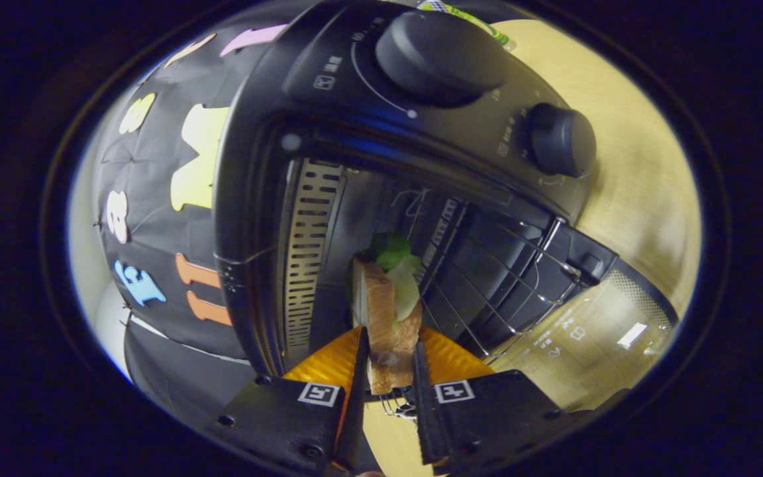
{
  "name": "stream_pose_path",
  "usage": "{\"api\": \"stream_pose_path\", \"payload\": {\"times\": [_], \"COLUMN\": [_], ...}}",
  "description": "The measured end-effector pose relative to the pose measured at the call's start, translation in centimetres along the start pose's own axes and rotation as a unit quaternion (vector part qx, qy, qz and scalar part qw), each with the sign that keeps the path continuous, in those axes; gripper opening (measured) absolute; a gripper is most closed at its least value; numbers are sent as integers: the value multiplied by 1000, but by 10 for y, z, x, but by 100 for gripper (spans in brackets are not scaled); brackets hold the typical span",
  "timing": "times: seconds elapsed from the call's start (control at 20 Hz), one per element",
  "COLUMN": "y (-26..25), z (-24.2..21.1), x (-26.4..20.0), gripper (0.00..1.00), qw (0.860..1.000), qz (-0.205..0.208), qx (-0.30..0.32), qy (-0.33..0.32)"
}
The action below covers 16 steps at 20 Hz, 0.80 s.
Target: Open the toaster oven, put the food inside, and close the toaster oven door.
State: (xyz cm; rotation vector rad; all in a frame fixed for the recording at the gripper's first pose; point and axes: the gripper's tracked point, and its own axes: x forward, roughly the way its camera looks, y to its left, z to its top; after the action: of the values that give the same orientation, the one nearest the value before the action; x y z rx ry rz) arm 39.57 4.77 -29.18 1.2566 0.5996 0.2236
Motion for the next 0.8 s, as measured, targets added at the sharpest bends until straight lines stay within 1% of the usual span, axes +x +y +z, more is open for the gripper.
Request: {"api": "stream_pose_path", "payload": {"times": [0.1,0.2,0.25,0.3,0.4,0.5,0.55,0.65,0.75,0.8], "y": [7,0,-1,0,-4,-8,-8,-2,15,17], "z": [-3,-8,-10,-11,-17,-21,-23,-28,-37,-40], "x": [-4,-7,-10,-13,-20,-27,-31,-47,-67,-79], "gripper": [58,79,81,84,92,96,96,96,96,96], "qw": [999,994,990,988,980,970,965,959,958,950], "qz": [-10,-62,-85,-98,-124,-152,-164,-169,-153,-158], "qx": [-33,-88,-107,-119,-150,-181,-194,-218,-228,-256], "qy": [5,16,25,33,51,62,63,72,77,80]}}
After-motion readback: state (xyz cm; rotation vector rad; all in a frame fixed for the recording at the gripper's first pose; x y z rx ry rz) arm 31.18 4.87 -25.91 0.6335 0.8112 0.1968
